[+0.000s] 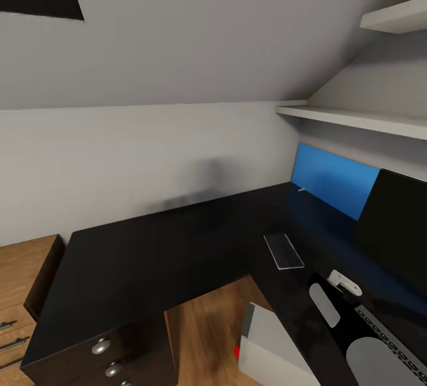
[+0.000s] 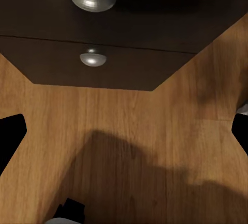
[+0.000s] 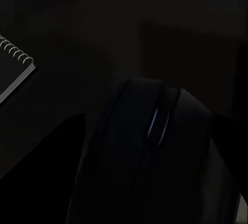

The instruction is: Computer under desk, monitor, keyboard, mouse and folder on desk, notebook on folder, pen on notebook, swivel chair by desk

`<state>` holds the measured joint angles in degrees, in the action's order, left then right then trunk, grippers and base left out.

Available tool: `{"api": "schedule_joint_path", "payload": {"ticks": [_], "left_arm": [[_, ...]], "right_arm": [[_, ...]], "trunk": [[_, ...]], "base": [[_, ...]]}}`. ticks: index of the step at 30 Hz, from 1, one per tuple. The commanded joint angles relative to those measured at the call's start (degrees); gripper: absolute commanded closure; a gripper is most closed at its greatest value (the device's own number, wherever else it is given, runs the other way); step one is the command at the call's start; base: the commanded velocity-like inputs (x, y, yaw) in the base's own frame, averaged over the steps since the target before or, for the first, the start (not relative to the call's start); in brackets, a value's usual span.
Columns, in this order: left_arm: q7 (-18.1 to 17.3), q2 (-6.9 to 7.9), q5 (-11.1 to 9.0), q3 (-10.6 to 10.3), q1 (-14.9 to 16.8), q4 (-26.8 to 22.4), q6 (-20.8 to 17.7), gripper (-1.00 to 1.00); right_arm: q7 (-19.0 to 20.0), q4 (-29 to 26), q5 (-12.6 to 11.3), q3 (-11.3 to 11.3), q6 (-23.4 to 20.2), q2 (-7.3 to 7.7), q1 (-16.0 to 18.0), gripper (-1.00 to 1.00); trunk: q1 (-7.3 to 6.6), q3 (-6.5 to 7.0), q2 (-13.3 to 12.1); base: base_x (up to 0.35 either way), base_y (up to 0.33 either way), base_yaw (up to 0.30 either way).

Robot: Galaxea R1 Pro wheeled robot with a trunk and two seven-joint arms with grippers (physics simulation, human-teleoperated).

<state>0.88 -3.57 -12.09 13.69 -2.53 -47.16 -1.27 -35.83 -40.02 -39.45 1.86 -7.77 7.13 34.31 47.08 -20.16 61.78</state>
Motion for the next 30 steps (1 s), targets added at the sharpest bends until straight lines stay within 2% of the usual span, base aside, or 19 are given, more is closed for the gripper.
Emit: {"api": "schedule_joint_path", "payload": {"ticks": [1, 23, 24, 30], "left_arm": [[0.09, -0.03, -0.57, 0.02, -0.02, -0.12, -0.13, -1.0], [0.09, -0.03, -0.55, 0.03, -0.02, -0.12, -0.11, -1.0], [0.09, -0.03, -0.53, 0.03, -0.02, -0.12, -0.1, -1.0], [0.09, -0.03, -0.55, 0.03, -0.02, -0.12, -0.11, -1.0]], "right_arm": [[-0.42, -0.09, -0.09, 0.2, -0.45, 0.03, 0.03, 1.0], [-0.47, -0.14, 0.01, 0.27, -0.34, -0.1, 0.05, 1.0], [-0.47, -0.14, 0.03, 0.29, -0.31, -0.1, 0.05, -1.0], [-0.4, -0.28, 0.08, 0.34, -0.23, -0.1, 0.05, -1.0]], "trunk": [[0.01, -0.06, 0.04], [0.01, -0.06, 0.04], [0.01, -0.06, 0.04], [0.01, -0.06, 0.04]], "base": [[0.0, 0.0, 0.0], [0.0, 0.0, 0.0], [0.0, 0.0, 0.0], [0.0, 0.0, 0.0]]}}
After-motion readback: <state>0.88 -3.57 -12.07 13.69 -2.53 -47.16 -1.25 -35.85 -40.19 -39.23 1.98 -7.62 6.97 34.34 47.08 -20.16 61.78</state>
